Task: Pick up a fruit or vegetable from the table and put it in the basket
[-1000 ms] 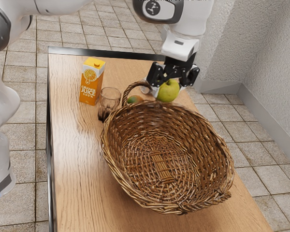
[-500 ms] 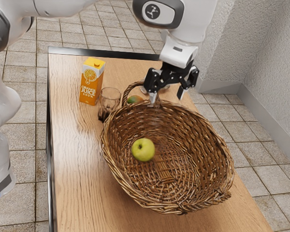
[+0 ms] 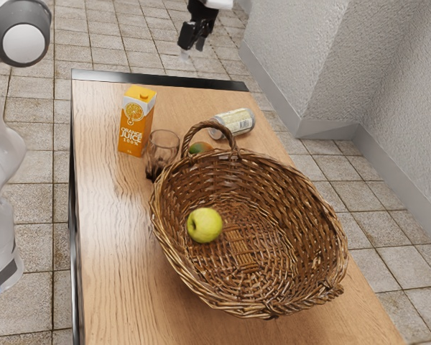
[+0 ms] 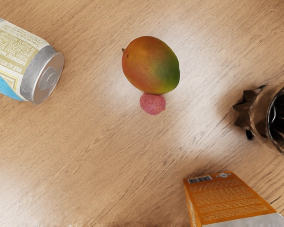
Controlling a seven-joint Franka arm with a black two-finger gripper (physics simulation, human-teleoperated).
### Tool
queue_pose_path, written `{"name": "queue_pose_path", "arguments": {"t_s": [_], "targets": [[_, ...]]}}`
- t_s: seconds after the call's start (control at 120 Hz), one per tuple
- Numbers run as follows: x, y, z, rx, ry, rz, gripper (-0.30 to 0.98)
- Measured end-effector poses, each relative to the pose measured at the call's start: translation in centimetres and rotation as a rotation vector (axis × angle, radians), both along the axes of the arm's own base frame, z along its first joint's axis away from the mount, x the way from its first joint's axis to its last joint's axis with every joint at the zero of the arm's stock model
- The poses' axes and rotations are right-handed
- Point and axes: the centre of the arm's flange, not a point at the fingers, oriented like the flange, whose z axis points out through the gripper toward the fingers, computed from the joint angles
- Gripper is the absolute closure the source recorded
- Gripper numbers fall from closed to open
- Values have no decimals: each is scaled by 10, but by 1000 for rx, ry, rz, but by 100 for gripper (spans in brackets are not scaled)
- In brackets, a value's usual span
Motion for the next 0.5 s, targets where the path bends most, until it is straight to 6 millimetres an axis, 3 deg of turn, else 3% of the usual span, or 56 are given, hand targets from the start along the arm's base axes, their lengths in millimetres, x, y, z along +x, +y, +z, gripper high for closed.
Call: {"name": "queue_pose_path", "arguments": {"t_s": [0.117, 0.183, 0.225, 0.283, 0.333, 0.417, 0.5], "targets": [[28, -39, -15, 22, 24, -85, 0], [54, -57, -44, 43, 69, -110, 0], [65, -51, -67, 39, 101, -94, 0], [70, -26, -95, 20, 133, -46, 0], [73, -18, -115, -2, 151, -33, 0], [75, -18, -142, -35, 168, -40, 0], [79, -26, -151, -44, 157, -60, 0]]}}
